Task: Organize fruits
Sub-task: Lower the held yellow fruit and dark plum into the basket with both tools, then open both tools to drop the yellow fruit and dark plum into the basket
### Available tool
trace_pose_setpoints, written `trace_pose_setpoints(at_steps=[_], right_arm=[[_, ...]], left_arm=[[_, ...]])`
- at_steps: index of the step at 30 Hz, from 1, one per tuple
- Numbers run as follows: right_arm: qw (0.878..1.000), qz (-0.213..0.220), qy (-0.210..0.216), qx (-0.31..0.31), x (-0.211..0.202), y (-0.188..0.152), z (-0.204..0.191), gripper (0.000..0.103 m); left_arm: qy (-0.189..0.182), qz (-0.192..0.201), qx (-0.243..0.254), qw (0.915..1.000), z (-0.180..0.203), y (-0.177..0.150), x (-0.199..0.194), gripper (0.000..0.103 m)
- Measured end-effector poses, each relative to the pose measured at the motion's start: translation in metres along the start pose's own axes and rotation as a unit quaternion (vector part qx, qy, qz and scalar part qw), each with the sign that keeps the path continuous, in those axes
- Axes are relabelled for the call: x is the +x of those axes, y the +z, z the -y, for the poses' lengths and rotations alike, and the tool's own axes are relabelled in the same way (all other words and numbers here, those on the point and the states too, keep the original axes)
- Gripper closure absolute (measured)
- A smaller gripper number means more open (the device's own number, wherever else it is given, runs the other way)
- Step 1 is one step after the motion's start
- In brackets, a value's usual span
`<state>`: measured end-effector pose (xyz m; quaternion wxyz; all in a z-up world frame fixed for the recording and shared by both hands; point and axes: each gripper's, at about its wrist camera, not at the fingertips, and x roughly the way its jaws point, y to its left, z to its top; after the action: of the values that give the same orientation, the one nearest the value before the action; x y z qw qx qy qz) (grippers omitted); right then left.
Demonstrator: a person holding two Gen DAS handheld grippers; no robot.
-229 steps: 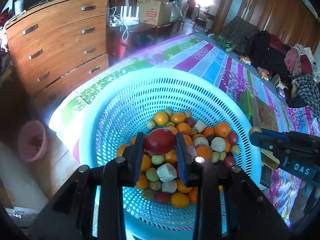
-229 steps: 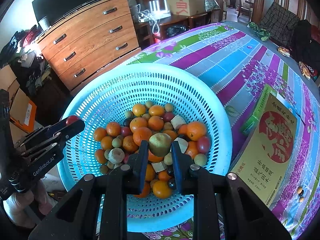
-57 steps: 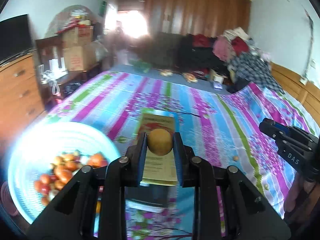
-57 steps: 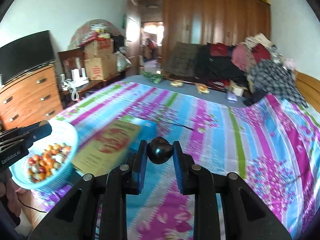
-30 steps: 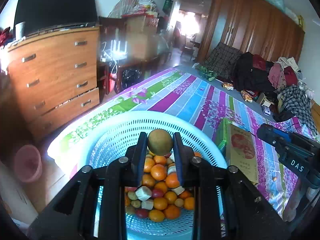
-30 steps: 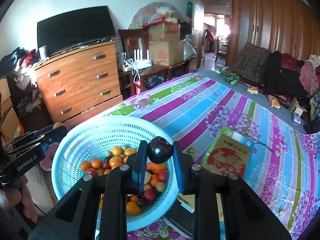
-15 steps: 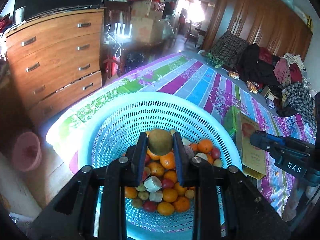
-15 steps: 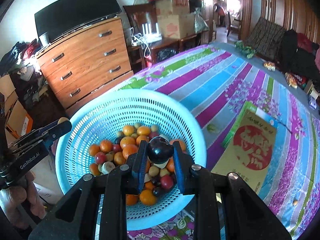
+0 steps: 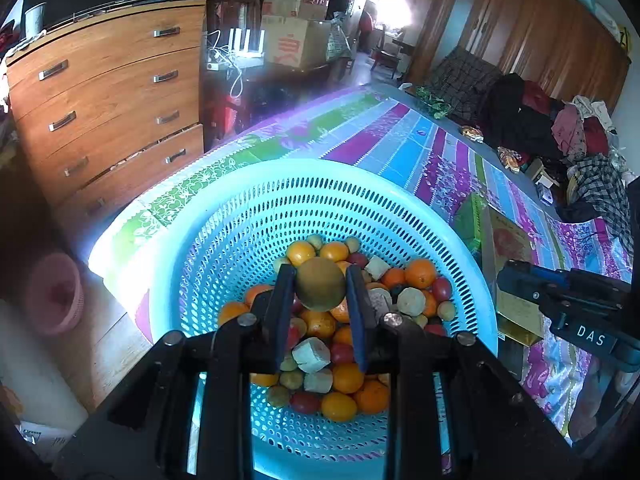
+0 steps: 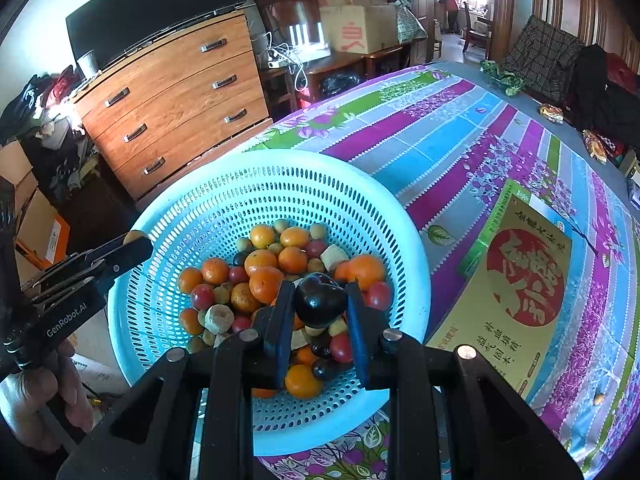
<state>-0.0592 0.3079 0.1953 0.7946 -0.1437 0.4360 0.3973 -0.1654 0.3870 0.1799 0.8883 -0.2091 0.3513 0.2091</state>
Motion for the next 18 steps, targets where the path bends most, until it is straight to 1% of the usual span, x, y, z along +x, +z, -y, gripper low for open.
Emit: trace_pose_setpoints(at_steps=[8,9,10,11,12,13,14,15,16,17,18], right_arm=[[1.000,-0.005,0.000,0.000,0.0036,-0.0016,-0.0019,0.074],[1.000,-0.004,0.000,0.000,0.0038,-0.0015,-0.0023,0.074],[1.000,-0.004,0.000,0.000,0.0039,-0.0016,-0.0023,0.074],[1.000,-0.005,-0.001,0.000,0.0047,-0.0016,-0.0026,0.073],[1.000,-0.005,0.000,0.000,0.0051,-0.0018,-0.0027,0.070],[1.000,-0.005,0.000,-0.001,0.0049,-0.0021,-0.0026,0.064],[1.000,-0.003,-0.001,-0.001,0.0045,-0.0021,-0.0027,0.061],[1.000,-0.001,-0.003,-0.001,0.0041,-0.0020,-0.0024,0.060],[1.000,0.000,-0.004,-0.001,0.0039,-0.0020,-0.0026,0.053],[1.000,0.002,-0.007,-0.001,0.0036,-0.0024,-0.0024,0.041],[1.000,0.005,-0.010,-0.002,0.0028,-0.0023,-0.0017,0.040]], left_arm=[[0.000,-0.010,0.003,0.9999,0.0047,-0.0015,0.0048,0.076],[0.000,-0.010,0.003,0.9999,0.0047,-0.0015,0.0050,0.074],[0.001,-0.010,0.003,0.9999,0.0041,-0.0010,0.0051,0.062],[0.002,-0.009,0.001,1.0000,0.0031,-0.0006,0.0045,0.054],[0.004,-0.006,0.000,1.0000,0.0032,-0.0008,0.0039,0.041],[0.007,-0.002,-0.001,1.0000,0.0028,-0.0005,0.0026,0.037],[0.008,-0.001,-0.001,1.0000,0.0025,-0.0001,0.0020,0.036],[0.008,-0.002,-0.002,1.0000,0.0026,-0.0003,0.0025,0.031],[0.006,-0.005,-0.002,1.0000,0.0024,-0.0001,0.0036,0.019],[0.008,-0.007,-0.004,0.9999,0.0019,-0.0001,0.0039,0.014],[0.013,-0.007,-0.006,0.9999,0.0013,-0.0002,0.0040,0.009]])
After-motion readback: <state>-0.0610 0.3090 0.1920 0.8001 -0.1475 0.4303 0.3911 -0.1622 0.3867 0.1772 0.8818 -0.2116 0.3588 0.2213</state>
